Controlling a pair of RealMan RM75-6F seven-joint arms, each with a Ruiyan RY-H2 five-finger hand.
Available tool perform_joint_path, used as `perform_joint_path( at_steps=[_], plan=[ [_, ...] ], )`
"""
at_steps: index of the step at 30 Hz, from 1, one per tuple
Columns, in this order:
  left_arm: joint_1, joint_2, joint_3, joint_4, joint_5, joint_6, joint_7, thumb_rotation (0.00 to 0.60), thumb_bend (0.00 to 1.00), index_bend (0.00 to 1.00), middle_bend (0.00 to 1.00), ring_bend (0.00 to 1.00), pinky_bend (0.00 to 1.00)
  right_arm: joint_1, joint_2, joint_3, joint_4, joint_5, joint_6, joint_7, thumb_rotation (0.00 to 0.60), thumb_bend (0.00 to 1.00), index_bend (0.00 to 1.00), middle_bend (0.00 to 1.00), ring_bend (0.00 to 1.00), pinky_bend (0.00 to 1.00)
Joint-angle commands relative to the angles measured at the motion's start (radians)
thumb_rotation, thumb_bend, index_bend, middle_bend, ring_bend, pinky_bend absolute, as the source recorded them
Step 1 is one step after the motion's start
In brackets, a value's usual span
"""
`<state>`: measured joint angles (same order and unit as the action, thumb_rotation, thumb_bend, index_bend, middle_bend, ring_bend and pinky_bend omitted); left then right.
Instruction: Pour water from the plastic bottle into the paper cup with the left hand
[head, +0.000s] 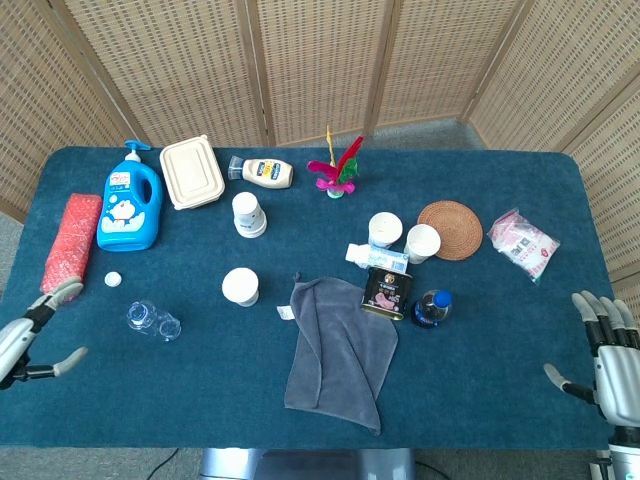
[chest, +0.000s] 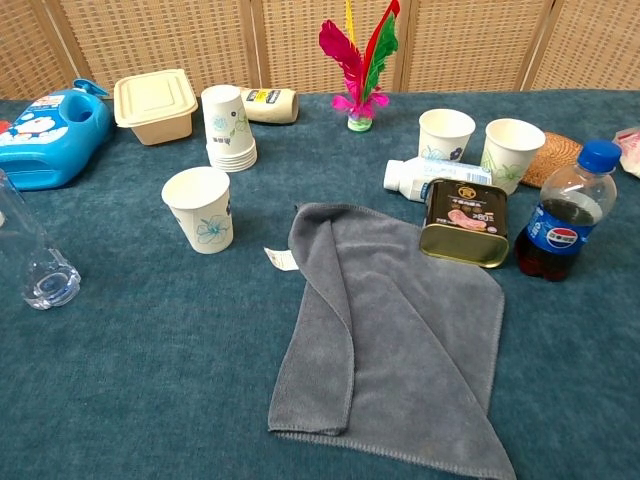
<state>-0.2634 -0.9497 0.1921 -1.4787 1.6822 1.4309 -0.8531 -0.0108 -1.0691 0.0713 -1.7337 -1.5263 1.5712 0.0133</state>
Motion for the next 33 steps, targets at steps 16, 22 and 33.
perform_joint_path(
  at_steps=[16,22,33],
  plan=[
    [0.148,0.181,0.014,-0.304,-0.112,0.025,0.734,0.374,0.45,0.01,0.00,0.00,0.00,0.003,-0.010,-0.005,0.026,0.070,-0.032,-0.250,0.600,0.32,0.00,0.00,0.00,0.00],
    [0.193,0.148,0.006,-0.346,-0.093,0.066,0.820,0.375,0.45,0.00,0.00,0.00,0.00,-0.008,-0.015,-0.013,0.024,0.066,-0.017,-0.275,0.600,0.32,0.00,0.00,0.00,0.00],
    [0.194,0.125,-0.030,-0.364,-0.069,0.054,0.845,0.379,0.45,0.00,0.00,0.00,0.00,-0.013,-0.016,-0.014,0.028,0.066,-0.012,-0.252,0.600,0.32,0.00,0.00,0.00,0.00]
  ],
)
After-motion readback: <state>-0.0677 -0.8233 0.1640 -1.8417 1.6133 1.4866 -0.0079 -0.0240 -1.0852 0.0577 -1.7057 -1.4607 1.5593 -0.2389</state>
